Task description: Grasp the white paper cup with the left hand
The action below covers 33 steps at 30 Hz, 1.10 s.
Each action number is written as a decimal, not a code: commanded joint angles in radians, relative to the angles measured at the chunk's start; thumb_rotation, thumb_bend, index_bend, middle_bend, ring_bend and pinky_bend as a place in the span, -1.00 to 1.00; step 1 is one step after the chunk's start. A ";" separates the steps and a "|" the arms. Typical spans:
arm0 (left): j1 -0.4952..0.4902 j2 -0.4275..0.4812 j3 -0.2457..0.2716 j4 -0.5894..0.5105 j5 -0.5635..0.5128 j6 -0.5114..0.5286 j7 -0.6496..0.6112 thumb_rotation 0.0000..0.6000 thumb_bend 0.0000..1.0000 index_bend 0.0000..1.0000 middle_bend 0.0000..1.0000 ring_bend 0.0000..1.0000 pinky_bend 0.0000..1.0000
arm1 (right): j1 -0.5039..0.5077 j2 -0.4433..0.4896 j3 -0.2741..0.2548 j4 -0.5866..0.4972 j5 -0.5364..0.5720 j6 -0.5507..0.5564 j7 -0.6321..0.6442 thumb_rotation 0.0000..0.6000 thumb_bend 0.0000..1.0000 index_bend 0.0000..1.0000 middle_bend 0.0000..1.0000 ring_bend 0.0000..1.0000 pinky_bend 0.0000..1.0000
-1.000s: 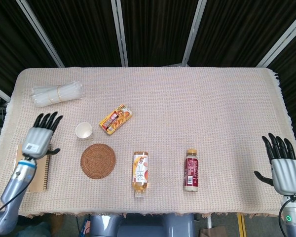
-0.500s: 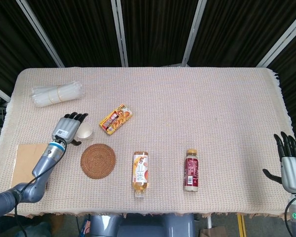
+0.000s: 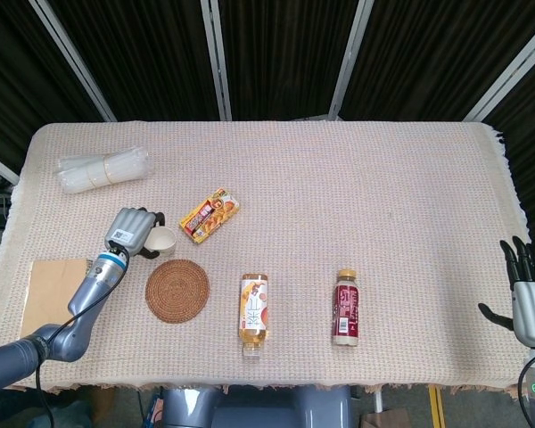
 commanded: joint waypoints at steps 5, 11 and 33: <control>0.031 0.121 0.028 -0.254 0.127 0.092 -0.049 1.00 -1.00 -0.09 0.02 -0.19 -0.04 | -0.002 0.005 -0.003 -0.009 -0.005 0.004 0.003 1.00 -1.00 -1.00 -1.00 -1.00 -1.00; 0.040 0.166 0.097 -0.373 0.159 0.055 -0.049 1.00 -1.00 -0.09 0.01 -0.20 -0.04 | -0.003 0.008 -0.004 -0.013 -0.007 0.005 0.005 1.00 -1.00 -1.00 -1.00 -1.00 -1.00; 0.050 0.132 0.184 -0.346 0.122 0.077 0.082 1.00 -1.00 -0.99 -1.00 -1.00 -0.88 | -0.009 0.020 -0.002 -0.020 -0.005 0.014 0.018 1.00 -1.00 -1.00 -1.00 -1.00 -1.00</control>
